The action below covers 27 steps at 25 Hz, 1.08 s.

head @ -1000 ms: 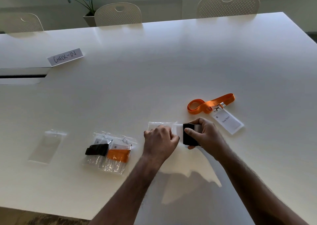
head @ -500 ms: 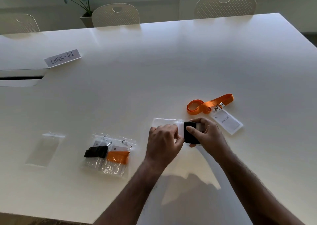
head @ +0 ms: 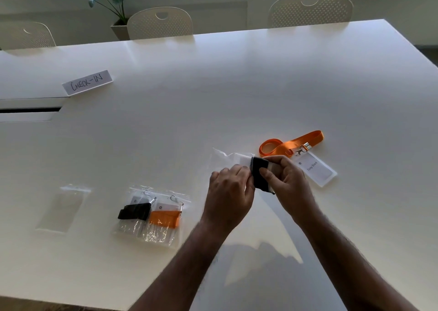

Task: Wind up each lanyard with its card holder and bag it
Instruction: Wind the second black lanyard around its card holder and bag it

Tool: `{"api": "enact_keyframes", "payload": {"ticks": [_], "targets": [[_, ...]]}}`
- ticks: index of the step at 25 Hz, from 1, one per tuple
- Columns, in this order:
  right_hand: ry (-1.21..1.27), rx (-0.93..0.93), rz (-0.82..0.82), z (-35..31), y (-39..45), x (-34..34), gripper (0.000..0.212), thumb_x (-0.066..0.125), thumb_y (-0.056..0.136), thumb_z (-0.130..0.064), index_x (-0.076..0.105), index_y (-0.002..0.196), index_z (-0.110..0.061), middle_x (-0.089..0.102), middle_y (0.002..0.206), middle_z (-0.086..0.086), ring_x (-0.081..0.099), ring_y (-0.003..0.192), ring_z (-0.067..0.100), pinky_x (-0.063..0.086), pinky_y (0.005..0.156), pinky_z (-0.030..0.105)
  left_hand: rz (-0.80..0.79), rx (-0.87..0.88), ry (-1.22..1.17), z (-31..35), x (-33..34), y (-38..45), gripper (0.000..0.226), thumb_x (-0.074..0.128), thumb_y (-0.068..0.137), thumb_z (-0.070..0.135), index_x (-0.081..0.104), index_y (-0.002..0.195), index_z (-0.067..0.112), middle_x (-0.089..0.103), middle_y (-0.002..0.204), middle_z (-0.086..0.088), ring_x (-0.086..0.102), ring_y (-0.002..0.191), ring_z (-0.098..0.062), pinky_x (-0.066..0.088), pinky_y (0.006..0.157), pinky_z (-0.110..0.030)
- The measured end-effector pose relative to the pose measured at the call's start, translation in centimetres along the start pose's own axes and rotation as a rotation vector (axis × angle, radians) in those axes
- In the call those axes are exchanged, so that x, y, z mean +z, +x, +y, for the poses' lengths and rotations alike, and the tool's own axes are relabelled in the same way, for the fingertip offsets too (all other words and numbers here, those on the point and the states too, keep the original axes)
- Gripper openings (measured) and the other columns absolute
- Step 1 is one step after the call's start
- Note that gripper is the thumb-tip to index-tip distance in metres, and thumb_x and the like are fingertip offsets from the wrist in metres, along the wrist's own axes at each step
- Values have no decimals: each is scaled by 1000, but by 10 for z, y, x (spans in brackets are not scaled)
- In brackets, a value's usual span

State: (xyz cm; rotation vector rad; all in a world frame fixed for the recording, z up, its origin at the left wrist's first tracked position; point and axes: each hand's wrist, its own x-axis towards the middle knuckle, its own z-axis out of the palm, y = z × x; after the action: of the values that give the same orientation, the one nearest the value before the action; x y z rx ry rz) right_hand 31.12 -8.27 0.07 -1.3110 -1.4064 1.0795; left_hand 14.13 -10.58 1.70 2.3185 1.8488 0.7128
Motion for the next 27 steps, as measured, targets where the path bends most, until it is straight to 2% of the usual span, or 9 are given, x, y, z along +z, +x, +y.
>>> {"api": "enact_keyframes", "payload": {"ticks": [4,8,11,15,19,21,24,27], "targets": [[56,-2,57,-1,1,1,28,75,96,-13,66,121,-22,73,113,-3,74,101,3,61,74,16,5,-7,-9,0,1,0,21,46,106,29,62,100,16,65,93,0,60,81,-19,47,76,-35],[57,-50,-47,-6,-1,3,31,76,93,-3,71,113,-26,77,106,-7,77,99,4,63,78,19,29,14,-38,-1,-2,3,28,42,108,31,65,111,16,68,106,1,62,91,-19,49,84,-37],[1,-67,-80,-9,1,1,29,78,92,-4,72,112,-25,77,103,-8,77,96,3,63,76,18,54,53,-23,-1,-3,1,29,42,108,31,67,112,16,70,110,1,62,94,-18,49,84,-36],[67,-12,17,-6,4,0,26,80,91,-10,74,115,-17,79,107,-1,78,99,8,64,81,23,34,55,30,3,2,-5,21,48,106,29,64,105,16,69,99,0,62,83,-20,48,76,-36],[235,90,105,-4,3,-1,22,82,88,-16,76,109,-17,82,106,0,79,99,14,65,87,31,44,55,41,4,2,-6,18,53,106,27,66,107,14,70,102,-3,63,83,-22,48,76,-36],[219,58,80,-6,1,1,24,84,84,-19,78,106,-14,83,101,1,80,95,16,65,84,30,63,67,32,4,-1,-4,21,50,107,29,66,107,14,69,101,-3,63,83,-21,48,76,-35],[225,4,45,-11,0,4,19,83,82,-22,79,99,-16,83,93,-2,81,87,13,64,75,22,79,111,33,4,-4,-1,23,48,107,30,65,106,15,69,100,-3,62,84,-20,47,75,-35],[292,64,81,-11,2,3,17,83,81,-25,78,97,-21,82,86,-4,77,77,10,60,66,19,38,126,31,4,-2,-4,17,54,106,27,65,108,14,71,105,-4,65,86,-22,50,77,-36]]}}
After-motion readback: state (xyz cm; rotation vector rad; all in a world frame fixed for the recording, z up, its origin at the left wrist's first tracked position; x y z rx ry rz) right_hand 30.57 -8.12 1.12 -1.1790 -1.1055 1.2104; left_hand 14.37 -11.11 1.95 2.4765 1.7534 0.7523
